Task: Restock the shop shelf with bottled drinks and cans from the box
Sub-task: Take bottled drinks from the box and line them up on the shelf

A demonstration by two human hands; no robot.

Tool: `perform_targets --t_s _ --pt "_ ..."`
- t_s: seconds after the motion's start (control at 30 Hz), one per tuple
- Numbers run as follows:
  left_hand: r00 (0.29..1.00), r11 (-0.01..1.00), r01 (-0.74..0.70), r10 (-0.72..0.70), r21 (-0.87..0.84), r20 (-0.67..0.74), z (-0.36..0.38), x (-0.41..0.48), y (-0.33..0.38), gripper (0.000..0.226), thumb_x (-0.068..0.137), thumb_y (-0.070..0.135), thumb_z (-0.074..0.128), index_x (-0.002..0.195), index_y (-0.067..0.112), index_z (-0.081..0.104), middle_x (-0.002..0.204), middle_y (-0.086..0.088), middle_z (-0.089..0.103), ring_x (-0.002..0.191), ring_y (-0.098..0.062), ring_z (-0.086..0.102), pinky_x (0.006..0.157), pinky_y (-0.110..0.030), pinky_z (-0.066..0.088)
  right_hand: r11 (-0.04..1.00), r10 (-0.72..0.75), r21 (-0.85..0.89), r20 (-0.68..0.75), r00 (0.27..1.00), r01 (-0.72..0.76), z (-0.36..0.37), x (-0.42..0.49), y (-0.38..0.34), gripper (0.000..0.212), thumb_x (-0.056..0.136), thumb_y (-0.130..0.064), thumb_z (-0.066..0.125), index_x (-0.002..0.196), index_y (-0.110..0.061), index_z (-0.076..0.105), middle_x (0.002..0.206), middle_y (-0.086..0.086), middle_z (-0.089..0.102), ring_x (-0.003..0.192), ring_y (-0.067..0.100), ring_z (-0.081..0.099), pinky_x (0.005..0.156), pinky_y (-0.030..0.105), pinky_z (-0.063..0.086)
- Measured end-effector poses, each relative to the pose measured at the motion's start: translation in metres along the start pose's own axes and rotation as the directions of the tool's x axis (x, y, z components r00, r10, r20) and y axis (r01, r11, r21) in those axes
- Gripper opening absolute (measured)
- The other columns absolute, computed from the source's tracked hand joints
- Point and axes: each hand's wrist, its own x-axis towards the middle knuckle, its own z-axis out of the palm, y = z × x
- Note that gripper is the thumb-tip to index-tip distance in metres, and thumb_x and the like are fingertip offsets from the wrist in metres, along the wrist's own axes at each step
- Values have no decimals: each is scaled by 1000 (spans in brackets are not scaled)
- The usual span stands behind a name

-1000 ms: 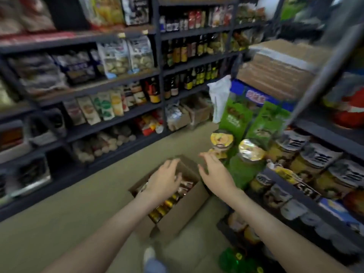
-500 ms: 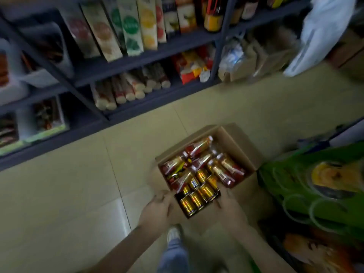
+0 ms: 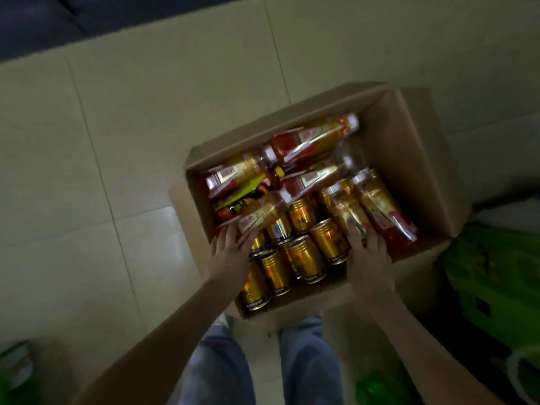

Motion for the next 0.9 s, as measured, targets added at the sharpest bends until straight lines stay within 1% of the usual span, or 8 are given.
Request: perform_targets --t_s 0.07,0.13,0.33,0.47,0.6,0.7,0.8,0.9 --pt "999 999 -12 14 52 -40 18 17 4 81 81 17 73 148 33 28 145 -27 36 131 -49 36 103 -61 37 999 -30 -28 9 1000 30 10 22 9 77 93 -18 55 152 -30 7 153 18 20 139 39 23 110 50 30" --pt "995 998 22 -16 62 -100 28 27 8 87 78 20 75 146 35 23 139 -32 41 127 -52 40 100 -62 37 994 -59 -95 14 998 60 17 36 16 77 92 -21 55 152 -33 8 154 20 19 136 43 27 106 53 34" --pt "986 984 15 14 178 -165 39 43 -4 106 75 19 79 149 41 6 146 -34 32 132 -52 34 102 -61 34 956 -129 -263 16 992 128 24 50 27 90 89 -32 60 149 -38 -7 156 23 11 130 48 31 92 54 46" --pt "991 979 -12 39 205 -128 34 47 -9 113 70 22 83 149 42 4 140 -32 39 124 -49 46 90 -57 47 947 -183 -259 48 982 189 20 61 31 95 89 -35 58 145 -45 -19 157 19 -4 131 45 27 92 51 47" --pt "995 988 7 9 157 -104 27 53 -1 110 75 26 80 146 46 -2 140 -32 38 124 -49 44 93 -59 45 957 -197 -192 130 972 219 14 71 33 109 84 -27 65 137 -53 -27 155 14 -17 137 41 22 99 54 44" --pt "995 986 24 -7 168 -99 26 58 4 110 80 25 75 144 48 -11 133 -32 42 117 -47 47 90 -57 46 952 -230 -169 156 961 255 10 74 36 114 84 -23 66 131 -56 -32 154 13 -10 132 39 31 96 48 46" --pt "999 999 33 -32 34 -44 18 55 10 101 89 27 64 137 53 -22 133 -27 34 119 -42 42 96 -55 42 957 -236 -135 150 960 256 3 69 36 111 84 -22 65 135 -56 -28 152 11 -2 130 37 32 98 49 44" --pt "991 973 129 -130 -191 5 -1 39 22 91 91 33 60 144 53 -12 130 -21 31 118 -39 42 99 -52 41 968 -224 -86 113 968 235 -14 50 32 111 83 -22 67 138 -55 -23 152 9 0 136 41 21 102 55 38"
